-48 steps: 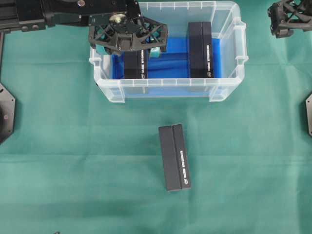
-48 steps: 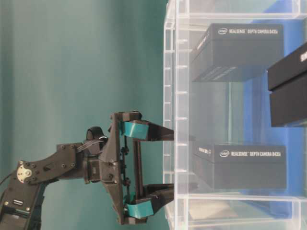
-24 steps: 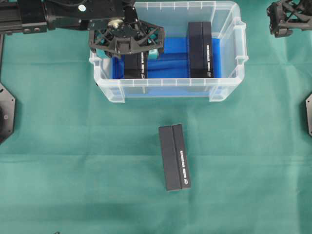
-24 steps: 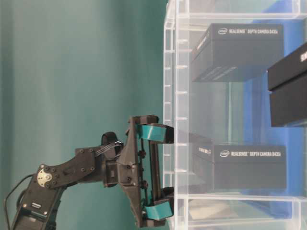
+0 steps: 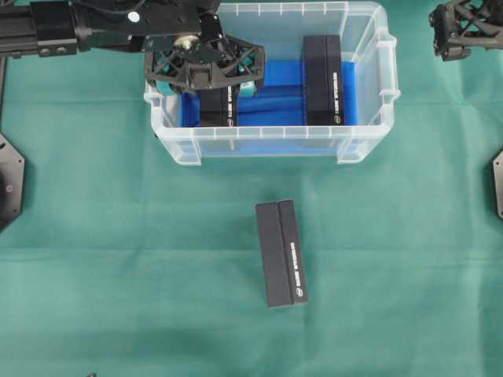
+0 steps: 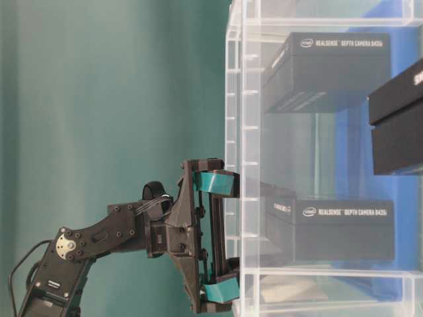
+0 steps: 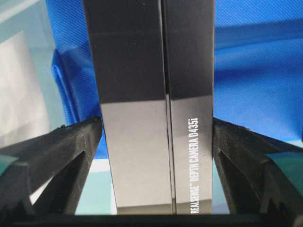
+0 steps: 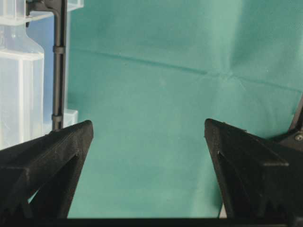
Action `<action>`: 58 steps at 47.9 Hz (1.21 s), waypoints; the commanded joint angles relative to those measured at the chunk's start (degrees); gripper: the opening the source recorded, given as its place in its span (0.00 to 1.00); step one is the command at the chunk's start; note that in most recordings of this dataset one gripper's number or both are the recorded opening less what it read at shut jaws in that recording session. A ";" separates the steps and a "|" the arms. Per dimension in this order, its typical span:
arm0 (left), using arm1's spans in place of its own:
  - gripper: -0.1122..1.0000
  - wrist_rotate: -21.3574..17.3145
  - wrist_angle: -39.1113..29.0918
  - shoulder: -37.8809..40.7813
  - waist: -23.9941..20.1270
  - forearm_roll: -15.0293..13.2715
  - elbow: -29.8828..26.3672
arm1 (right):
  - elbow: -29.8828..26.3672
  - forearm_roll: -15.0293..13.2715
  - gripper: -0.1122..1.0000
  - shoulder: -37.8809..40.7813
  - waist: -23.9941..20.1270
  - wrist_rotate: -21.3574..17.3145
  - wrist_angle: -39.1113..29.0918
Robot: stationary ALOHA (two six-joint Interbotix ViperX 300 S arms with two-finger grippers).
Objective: Take out the box from the case.
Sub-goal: 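Lift the left box up out of the case with the left gripper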
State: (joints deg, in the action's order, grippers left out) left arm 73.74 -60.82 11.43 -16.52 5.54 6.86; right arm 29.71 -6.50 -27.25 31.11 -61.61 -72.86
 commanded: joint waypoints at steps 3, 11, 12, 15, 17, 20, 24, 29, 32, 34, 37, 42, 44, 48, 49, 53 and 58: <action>0.96 -0.09 0.44 -0.35 -0.18 -0.26 0.35 | -0.70 -0.18 0.94 -0.70 -0.18 0.09 0.53; 0.80 -0.18 0.97 -0.44 0.26 -0.62 0.00 | -0.70 -0.09 0.94 -0.70 -0.18 0.09 0.79; 0.76 -0.18 0.97 -0.44 0.35 -0.62 -0.09 | -0.70 -0.18 0.94 -0.70 -0.18 0.09 0.88; 0.64 -0.26 1.05 -0.62 0.44 -0.79 -0.09 | -0.70 -0.18 0.94 -0.70 -0.18 0.09 0.88; 0.64 -0.26 0.97 -0.70 0.53 -0.88 -0.09 | -0.62 -0.09 0.94 -0.70 -0.18 0.09 0.88; 0.65 -0.26 1.05 -0.97 0.44 -0.97 0.00 | -0.62 -0.18 0.94 -0.70 -0.26 0.09 0.88; 0.64 -0.18 0.70 -1.14 0.53 -1.05 0.09 | -0.62 -0.09 0.94 -0.62 -0.35 0.18 0.88; 0.64 -0.18 0.44 -1.49 0.53 -1.23 0.26 | -0.70 -0.18 0.94 -0.70 -0.35 0.18 0.88; 0.65 -0.09 -0.09 -1.58 0.53 -1.23 0.26 | -0.62 -0.18 0.94 -0.62 -0.35 0.18 0.88; 0.65 -0.09 -0.35 -1.76 0.53 -1.23 0.26 | -0.62 -0.18 0.94 -0.70 -0.44 0.26 0.88; 0.64 -0.09 -0.70 -1.85 0.53 -1.23 0.26 | -0.70 -0.09 0.94 -0.70 -0.44 0.35 0.88; 0.64 -0.09 -1.23 -2.29 0.53 -1.23 0.00 | -0.70 -0.18 0.94 -0.70 -0.44 0.35 0.88; 0.65 -0.09 -1.49 -2.55 0.53 -1.23 -0.18 | -0.70 -0.18 0.94 -0.70 -0.44 0.44 0.88; 0.65 -0.09 -2.29 -3.34 0.53 -1.23 -0.53 | -0.62 -0.18 0.94 -0.79 -0.44 0.44 0.97; 0.64 -0.09 -2.46 -3.43 0.62 -1.23 -0.62 | -0.62 -0.18 0.94 -0.70 -0.44 0.44 0.97; 0.64 -0.09 -3.87 -3.87 0.70 -1.58 -1.41 | -0.70 -0.18 0.94 -0.70 -0.53 0.44 1.41; 0.64 -0.26 -5.45 -4.13 1.05 -2.11 -3.34 | -0.70 -0.09 0.94 -0.70 -0.53 0.44 1.76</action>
State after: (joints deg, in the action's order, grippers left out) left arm 73.65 -65.30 10.20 -16.17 3.96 6.33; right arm 29.71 -6.50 -27.25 30.76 -61.26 -71.63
